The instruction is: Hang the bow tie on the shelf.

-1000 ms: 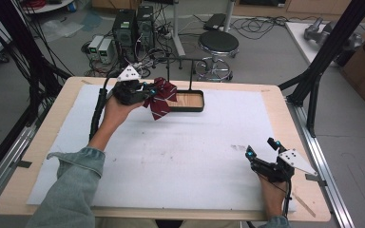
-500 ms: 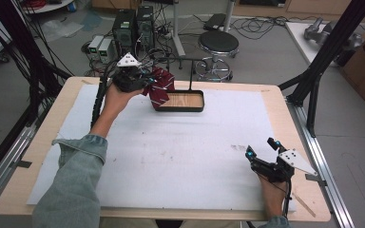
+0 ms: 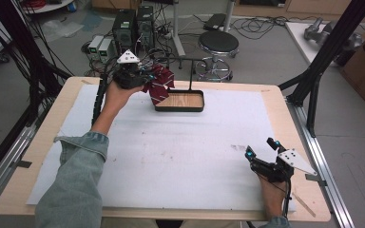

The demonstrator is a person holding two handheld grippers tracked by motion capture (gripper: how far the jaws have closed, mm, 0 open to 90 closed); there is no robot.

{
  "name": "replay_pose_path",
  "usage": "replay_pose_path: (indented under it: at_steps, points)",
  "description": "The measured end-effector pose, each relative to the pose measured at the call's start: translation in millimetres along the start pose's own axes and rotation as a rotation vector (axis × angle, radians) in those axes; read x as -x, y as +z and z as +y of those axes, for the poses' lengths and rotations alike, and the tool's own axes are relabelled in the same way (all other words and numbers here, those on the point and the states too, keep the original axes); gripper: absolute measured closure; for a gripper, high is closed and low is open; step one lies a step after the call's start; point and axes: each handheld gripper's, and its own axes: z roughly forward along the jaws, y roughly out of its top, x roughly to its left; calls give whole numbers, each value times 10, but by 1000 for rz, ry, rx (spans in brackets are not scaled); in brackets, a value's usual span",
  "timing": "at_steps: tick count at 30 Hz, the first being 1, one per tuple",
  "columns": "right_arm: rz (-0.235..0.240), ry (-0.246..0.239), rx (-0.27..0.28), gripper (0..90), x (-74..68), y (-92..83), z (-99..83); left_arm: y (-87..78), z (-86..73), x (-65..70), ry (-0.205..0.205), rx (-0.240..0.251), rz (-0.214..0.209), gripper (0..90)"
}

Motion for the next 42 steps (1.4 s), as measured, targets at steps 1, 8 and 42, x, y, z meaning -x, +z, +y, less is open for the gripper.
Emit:
replay_pose_path:
  at_steps: [1,8,42]
  points:
    - [0,0,-1,111,-1,0,0,-3,8,-17,-4,1,1,755]
    - [-1,0,-2,111,0,-1,0,39,46,-72,-3,-35,5,755]
    - [2,7,-8,111,4,6,-4,212,31,-246,1,-92,109,753]
